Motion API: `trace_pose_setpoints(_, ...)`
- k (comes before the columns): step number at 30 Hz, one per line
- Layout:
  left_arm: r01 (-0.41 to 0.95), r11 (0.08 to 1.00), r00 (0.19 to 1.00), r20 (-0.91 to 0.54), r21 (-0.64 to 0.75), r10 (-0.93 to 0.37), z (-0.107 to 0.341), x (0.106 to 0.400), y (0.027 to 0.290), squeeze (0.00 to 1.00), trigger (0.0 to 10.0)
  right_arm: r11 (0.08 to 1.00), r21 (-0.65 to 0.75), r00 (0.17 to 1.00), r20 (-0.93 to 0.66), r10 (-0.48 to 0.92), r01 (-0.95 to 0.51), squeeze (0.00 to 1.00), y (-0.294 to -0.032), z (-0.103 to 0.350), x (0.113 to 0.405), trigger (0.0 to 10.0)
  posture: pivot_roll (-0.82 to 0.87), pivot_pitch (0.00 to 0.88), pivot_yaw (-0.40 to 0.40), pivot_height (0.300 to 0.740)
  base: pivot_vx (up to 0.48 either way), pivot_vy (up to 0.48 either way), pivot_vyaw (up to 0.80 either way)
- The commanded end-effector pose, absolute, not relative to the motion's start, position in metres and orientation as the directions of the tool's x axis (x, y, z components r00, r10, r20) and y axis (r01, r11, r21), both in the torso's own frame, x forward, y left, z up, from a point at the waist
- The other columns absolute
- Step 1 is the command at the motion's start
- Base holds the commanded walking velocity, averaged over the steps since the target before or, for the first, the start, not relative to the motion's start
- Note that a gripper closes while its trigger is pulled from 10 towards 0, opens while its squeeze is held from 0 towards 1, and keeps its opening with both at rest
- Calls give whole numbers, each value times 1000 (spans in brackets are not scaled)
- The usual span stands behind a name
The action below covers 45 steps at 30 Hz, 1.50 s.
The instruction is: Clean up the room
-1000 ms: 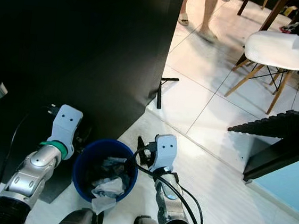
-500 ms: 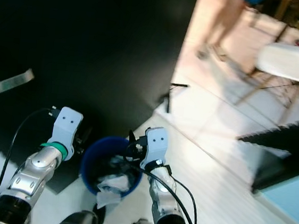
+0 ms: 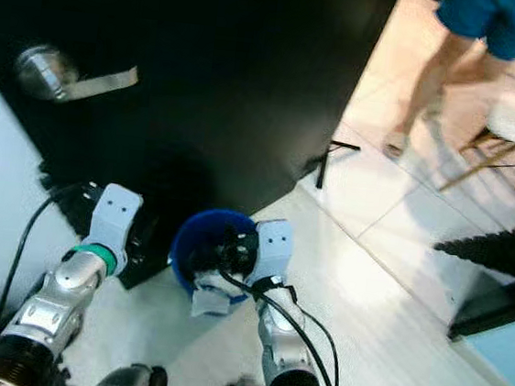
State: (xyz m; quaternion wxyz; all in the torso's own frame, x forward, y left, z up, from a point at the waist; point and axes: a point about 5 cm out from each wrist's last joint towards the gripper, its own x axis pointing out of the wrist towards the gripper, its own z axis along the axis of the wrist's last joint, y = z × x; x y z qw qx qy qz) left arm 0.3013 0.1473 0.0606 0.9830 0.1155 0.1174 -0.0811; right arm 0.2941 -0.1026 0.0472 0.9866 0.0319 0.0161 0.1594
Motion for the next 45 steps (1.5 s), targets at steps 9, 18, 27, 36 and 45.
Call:
trace_pose_setpoints(9, 201, 958, 955, -259, 205, -145, 56, 299, 144, 0, 10000, 954, 84, 955, -55, 292, -287, 0, -107, 41, 290, 10000, 27, 51, 56, 740, -289, 0, 0)
trace_pose_setpoints(18, 201, 958, 955, -258, 205, -145, 55, 300, 145, 0, 10000, 955, 85, 955, -57, 290, -285, 0, -107, 41, 291, 10000, 28, 51, 57, 740, -282, 0, 0)
trace_pose_setpoints(27, 205, 957, 955, -255, 205, -150, 55, 300, 144, 0, 10000, 955, 84, 955, -59, 291, -286, 0, -107, 41, 291, 10000, 27, 50, 58, 740, -319, 0, 0)
trace_pose_setpoints(36, 206, 957, 955, -254, 205, -152, 55, 300, 144, 0, 10000, 954, 82, 954, -64, 293, -287, 0, -107, 40, 291, 10000, 27, 51, 59, 740, -317, 0, 0)
trace_pose_setpoints(45, 209, 956, 955, -255, 205, -154, 55, 300, 143, 0, 10000, 956, 87, 955, -76, 286, -279, 0, -107, 38, 291, 10000, 25, 52, 60, 740, -315, 0, 0)
